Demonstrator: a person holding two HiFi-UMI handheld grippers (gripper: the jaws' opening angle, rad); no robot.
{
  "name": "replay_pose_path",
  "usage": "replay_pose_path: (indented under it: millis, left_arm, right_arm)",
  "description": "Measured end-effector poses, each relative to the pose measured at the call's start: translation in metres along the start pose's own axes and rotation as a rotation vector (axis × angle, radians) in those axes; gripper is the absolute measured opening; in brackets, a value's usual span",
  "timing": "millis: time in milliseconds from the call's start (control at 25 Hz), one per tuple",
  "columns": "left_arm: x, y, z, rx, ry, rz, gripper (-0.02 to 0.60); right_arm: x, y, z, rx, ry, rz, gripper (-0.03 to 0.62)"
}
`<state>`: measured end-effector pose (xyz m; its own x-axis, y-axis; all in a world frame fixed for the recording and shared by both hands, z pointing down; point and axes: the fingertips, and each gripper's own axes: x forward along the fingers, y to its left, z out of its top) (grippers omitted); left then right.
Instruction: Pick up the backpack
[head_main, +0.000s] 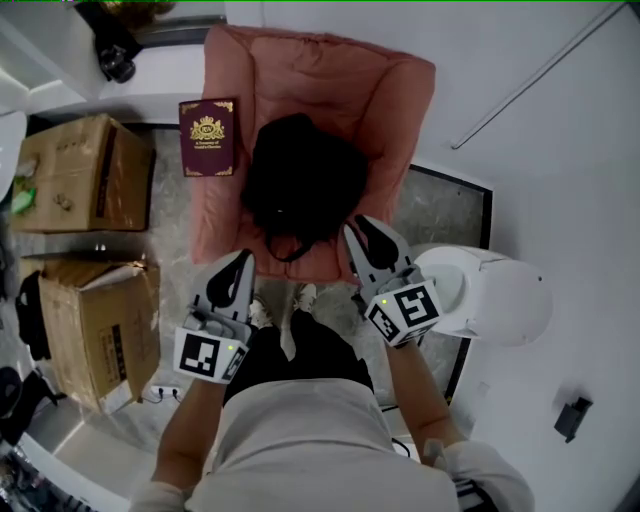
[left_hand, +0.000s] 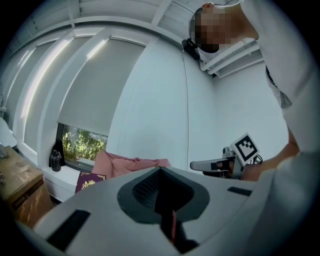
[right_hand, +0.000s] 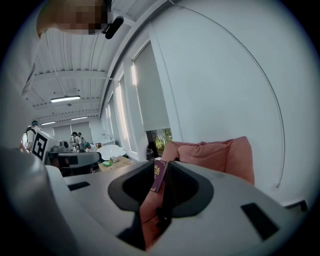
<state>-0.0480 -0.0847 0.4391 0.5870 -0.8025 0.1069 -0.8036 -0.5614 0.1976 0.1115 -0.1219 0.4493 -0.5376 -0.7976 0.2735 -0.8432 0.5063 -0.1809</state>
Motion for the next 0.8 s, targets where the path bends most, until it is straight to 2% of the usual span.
replay_pose_path:
  millis: [40,360,480,680,800]
  left_arm:
    - [0.003,0.001,-0.003,-0.003,0.002,-0.002,0.017]
    - [0.032,0.002,-0.020,-0.022,0.025,-0.018,0.017]
    - [0.042,0.004,-0.027,0.000,0.031,-0.028,0.018]
    - [0.051,-0.001,-0.040,-0.026,0.074,-0.032,0.017]
    - [0.054,-0.001,-0.045,-0.011,0.084,-0.041,0.018]
  right_arm:
    - [0.005,-0.005,-0.006,0.009,0.005,-0.004,0.114]
    - [0.046,-0.059,-0.052,0.093,0.037,-0.043,0.137]
    - [0.064,-0.077,-0.076,0.140,0.051,-0.052,0.149]
    - [0.087,-0.103,-0.110,0.166,0.076,-0.072,0.203]
    - [0.096,-0.116,-0.122,0.180,0.083,-0.075,0.235]
